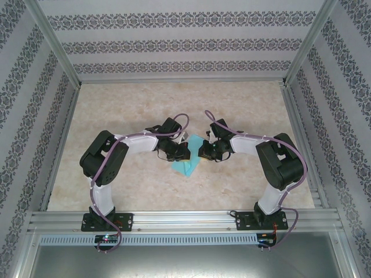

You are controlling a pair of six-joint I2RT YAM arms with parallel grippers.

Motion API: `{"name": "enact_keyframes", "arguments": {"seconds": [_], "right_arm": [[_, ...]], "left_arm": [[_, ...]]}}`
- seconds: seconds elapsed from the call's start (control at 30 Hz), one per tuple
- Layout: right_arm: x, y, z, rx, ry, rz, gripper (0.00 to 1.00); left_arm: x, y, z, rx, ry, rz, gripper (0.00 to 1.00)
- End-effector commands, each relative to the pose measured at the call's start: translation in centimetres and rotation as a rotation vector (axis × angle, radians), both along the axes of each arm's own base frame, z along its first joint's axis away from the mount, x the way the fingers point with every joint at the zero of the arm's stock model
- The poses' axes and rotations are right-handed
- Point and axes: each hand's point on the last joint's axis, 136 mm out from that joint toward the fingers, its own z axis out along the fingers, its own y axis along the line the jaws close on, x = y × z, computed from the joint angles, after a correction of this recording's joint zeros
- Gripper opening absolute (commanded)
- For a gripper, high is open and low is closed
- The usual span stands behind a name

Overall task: Fold a paper plane with a square sheet of paper (pick it up from the middle)
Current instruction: Fold the triangle a second time at the center of the table.

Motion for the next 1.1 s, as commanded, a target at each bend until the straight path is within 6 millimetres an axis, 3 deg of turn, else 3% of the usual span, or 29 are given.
{"name": "enact_keyframes", "arguments": {"seconds": [0.0, 1.07], "right_arm": [[-0.4, 0.3, -0.1, -0.003, -0.007, 0.026, 0.1], [-0.6, 0.1, -0.2, -0.002, 0.004, 0.027, 0.09]], "left_arm": [[-0.2, -0.8, -0.1, 0.006, -0.004, -0.029, 0.05], [1.1, -2.2, -0.9, -0.005, -0.007, -0.023, 0.05]]}}
